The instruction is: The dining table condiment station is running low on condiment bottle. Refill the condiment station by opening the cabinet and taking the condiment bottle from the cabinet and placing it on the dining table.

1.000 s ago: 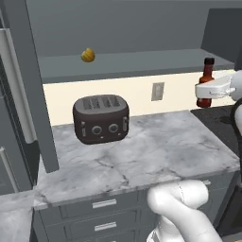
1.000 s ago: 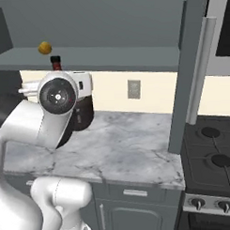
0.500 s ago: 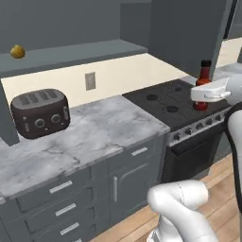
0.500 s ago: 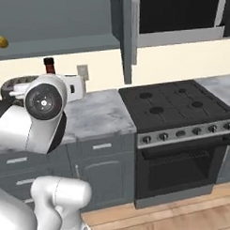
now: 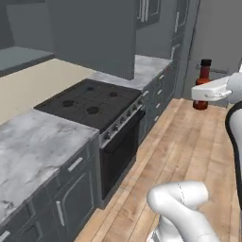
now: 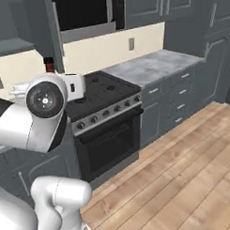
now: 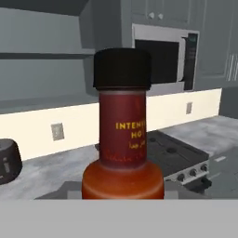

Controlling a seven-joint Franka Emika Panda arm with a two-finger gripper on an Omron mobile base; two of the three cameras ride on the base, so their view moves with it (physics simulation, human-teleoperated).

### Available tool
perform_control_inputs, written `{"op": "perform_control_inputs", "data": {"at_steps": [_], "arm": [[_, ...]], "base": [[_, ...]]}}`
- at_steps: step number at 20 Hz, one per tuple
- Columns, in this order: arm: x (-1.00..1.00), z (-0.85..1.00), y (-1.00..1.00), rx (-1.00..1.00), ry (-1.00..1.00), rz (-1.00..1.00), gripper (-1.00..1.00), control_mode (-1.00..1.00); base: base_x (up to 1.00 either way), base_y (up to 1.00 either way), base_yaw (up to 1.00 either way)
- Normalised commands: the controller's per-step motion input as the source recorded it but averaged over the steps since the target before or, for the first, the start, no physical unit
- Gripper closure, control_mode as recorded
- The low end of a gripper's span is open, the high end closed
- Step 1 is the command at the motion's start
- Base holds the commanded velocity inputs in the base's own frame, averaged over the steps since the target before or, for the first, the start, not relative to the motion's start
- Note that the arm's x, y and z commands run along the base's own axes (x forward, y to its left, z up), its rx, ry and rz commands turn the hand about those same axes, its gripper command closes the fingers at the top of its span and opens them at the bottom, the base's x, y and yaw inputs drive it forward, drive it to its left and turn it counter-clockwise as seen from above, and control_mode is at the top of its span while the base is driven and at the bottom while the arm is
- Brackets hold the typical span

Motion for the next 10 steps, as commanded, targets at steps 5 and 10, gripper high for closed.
{"op": "perform_control_inputs", "data": {"at_steps": [5, 10], "arm": [[0.0, 0.0, 0.0, 0.0, 0.0, 0.0, 1.0, 1.0], [0.0, 0.0, 0.0, 0.0, 0.0, 0.0, 1.0, 1.0]], "base": [[-0.14, -0.09, -0.85], [-0.05, -0.12, -0.85]]}}
